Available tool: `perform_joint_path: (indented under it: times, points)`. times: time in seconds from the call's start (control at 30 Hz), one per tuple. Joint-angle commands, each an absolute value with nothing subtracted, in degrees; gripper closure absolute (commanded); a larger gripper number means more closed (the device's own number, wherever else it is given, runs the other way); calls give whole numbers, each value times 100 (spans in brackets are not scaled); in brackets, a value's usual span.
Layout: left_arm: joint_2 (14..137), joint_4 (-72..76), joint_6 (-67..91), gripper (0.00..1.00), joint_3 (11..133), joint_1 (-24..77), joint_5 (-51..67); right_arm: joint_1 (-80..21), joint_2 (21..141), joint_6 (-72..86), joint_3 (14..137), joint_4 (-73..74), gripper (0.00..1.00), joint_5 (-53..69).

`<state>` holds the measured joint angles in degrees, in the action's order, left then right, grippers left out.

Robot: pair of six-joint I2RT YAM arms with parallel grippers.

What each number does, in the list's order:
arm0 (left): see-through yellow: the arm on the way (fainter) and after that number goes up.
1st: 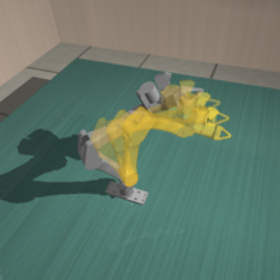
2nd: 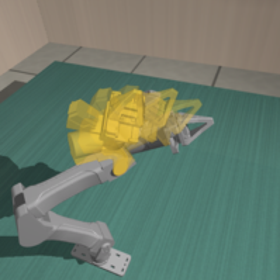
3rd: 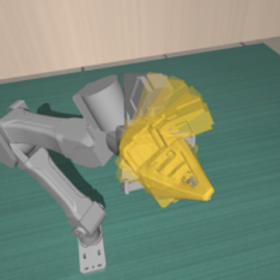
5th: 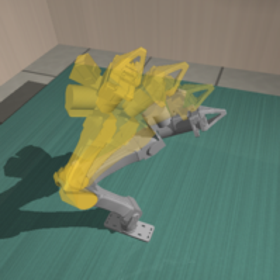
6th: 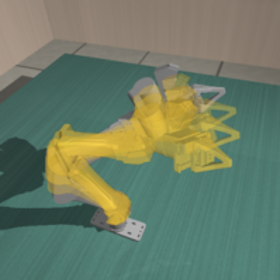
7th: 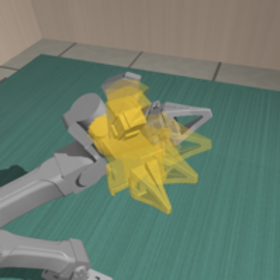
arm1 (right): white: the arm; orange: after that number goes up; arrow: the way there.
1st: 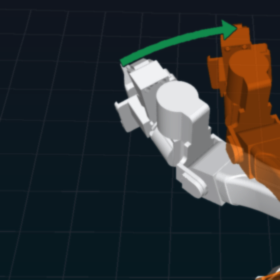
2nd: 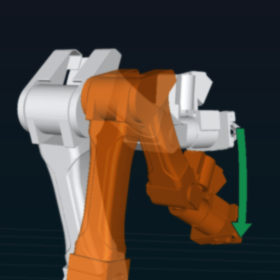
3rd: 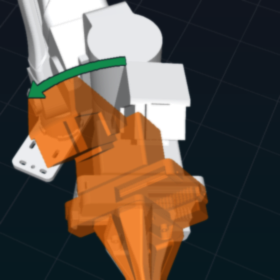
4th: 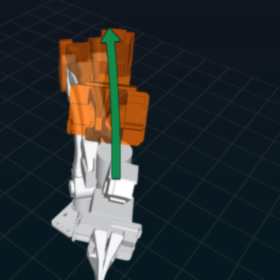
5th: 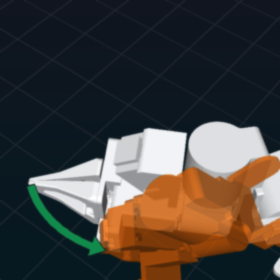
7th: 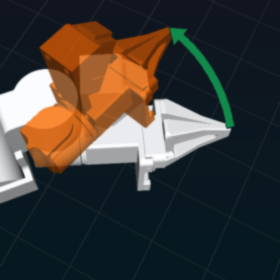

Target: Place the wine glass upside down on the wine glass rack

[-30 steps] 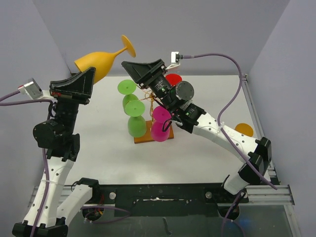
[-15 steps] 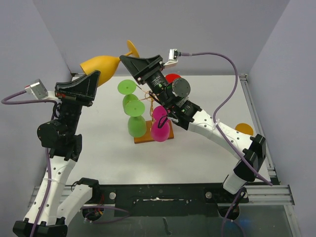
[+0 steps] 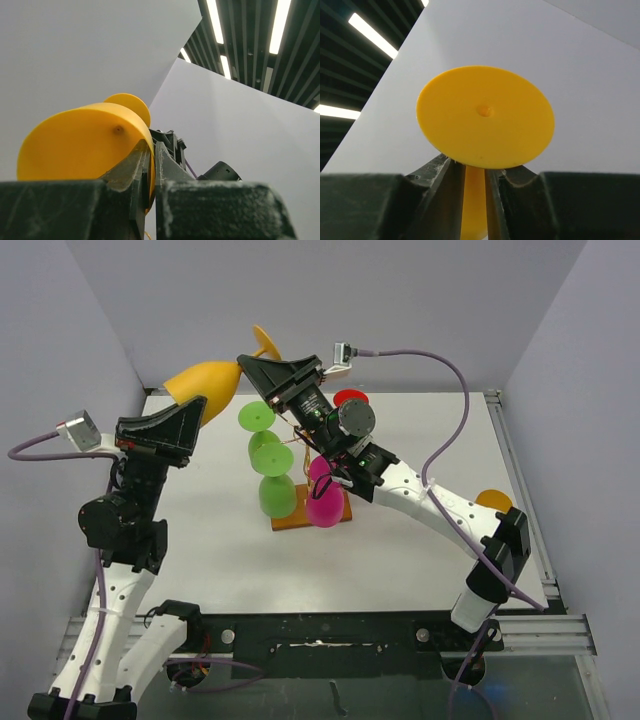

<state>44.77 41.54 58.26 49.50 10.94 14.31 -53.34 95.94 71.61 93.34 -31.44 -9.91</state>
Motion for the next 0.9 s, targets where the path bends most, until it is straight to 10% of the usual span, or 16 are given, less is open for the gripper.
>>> perform_joint_path:
  times: [0.0,0.37,0.87]
  points:
    - [4360,4558,6011,100,4920,1129,1711,-5329,9496,7186,9534,-3680,85,-1042]
    - [3733,2498,5314,63,5188,1123,952,-5292,9161,5785,9136,-4173,100,-1107]
    - [3348,875,5212,56,6088,1124,776,-5271,9003,2631,8832,-4784,100,79]
